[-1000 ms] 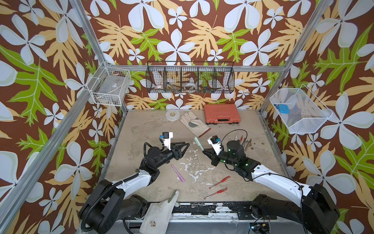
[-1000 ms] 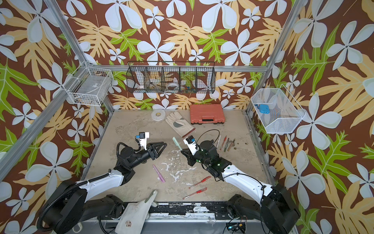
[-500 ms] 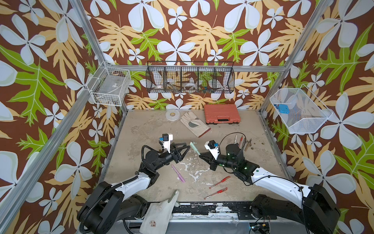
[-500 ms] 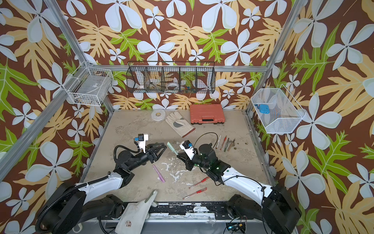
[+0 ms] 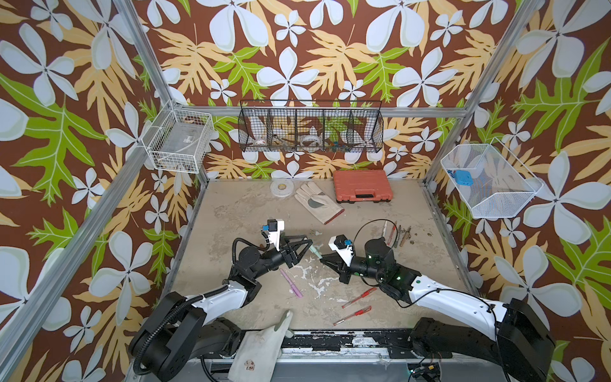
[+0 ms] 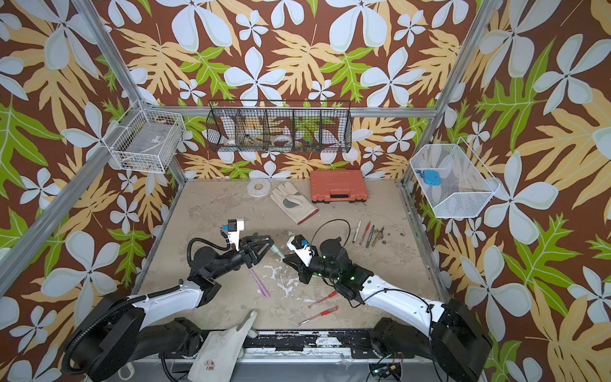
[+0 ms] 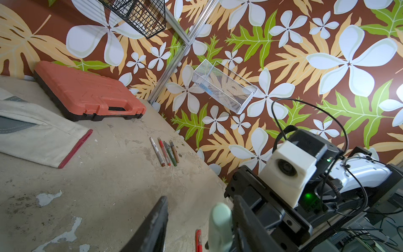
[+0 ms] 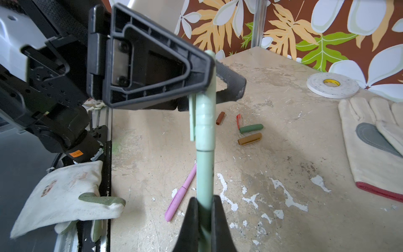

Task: Remove pen caps from pens
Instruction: Open the pen cap on the pen.

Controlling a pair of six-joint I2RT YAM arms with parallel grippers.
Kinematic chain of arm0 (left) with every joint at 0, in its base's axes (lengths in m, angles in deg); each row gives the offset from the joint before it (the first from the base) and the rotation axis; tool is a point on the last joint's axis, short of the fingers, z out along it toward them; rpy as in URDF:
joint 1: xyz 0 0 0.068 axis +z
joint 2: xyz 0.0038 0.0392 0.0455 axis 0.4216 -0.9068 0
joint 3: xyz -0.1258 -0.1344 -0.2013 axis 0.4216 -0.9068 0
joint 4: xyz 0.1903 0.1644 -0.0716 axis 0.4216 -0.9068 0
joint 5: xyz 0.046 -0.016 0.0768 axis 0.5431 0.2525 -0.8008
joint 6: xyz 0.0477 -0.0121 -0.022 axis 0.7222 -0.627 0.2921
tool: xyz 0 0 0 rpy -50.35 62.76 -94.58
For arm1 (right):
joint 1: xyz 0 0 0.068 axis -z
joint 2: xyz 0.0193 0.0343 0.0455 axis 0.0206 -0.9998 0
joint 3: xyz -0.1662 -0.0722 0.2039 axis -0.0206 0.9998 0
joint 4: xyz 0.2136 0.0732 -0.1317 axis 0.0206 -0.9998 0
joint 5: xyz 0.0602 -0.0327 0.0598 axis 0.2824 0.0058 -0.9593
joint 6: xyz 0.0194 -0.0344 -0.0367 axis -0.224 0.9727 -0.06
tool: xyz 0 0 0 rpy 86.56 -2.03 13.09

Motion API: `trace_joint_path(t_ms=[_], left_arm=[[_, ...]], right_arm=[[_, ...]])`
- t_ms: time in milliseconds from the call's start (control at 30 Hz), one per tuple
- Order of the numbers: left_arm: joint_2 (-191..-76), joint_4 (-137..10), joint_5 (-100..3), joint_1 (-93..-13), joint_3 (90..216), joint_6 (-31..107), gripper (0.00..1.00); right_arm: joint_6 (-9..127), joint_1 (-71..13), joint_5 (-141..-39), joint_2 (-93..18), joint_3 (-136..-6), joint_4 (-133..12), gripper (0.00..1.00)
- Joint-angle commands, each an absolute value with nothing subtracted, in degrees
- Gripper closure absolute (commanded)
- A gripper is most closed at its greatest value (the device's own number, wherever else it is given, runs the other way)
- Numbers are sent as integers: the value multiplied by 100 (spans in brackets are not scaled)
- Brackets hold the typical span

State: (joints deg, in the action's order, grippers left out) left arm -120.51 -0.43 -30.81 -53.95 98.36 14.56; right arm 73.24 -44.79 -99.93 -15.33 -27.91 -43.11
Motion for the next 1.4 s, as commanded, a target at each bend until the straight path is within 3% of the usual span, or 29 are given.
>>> trace_joint_path(t_ms=[0,233,367,467,600,700,867,1200,1367], left_arm=[[-12092,162,-3023,-5402,9895,1416,53],[-12180,164,-2974,-5403,9929,1425,69],[-12254,172,-2902,-5403,9959,1433,91],[-12286,202,-2833,-5403,9973,1448,100],[-12304,403,-2541,-5411,9946,1561,100],[-12301,476,-2350,-5495,9966,1713,100],[-12309,483,-2267,-5583,9972,1854,100],[-12479,720,-1986,-5728,10017,1832,100],[-12483,818,-1953,-5737,10007,1774,100]], right_arm=[[7659,-4820,-9043,-1492,-2843,-4269,96],[7634,-5028,-8333,-1561,-2920,-4347,96],[7607,-5050,-8226,-1562,-2939,-4358,95],[7666,-5050,-8415,-1529,-2933,-4399,80],[7706,-4938,-9188,-1513,-2965,-4504,66],[7559,-4652,-10123,-1468,-2904,-4377,64],[7255,-4248,-10796,-1343,-2784,-4198,64],[7075,-4034,-11588,-1561,-2802,-4039,72],[7070,-4039,-11681,-1658,-2835,-4037,89]])
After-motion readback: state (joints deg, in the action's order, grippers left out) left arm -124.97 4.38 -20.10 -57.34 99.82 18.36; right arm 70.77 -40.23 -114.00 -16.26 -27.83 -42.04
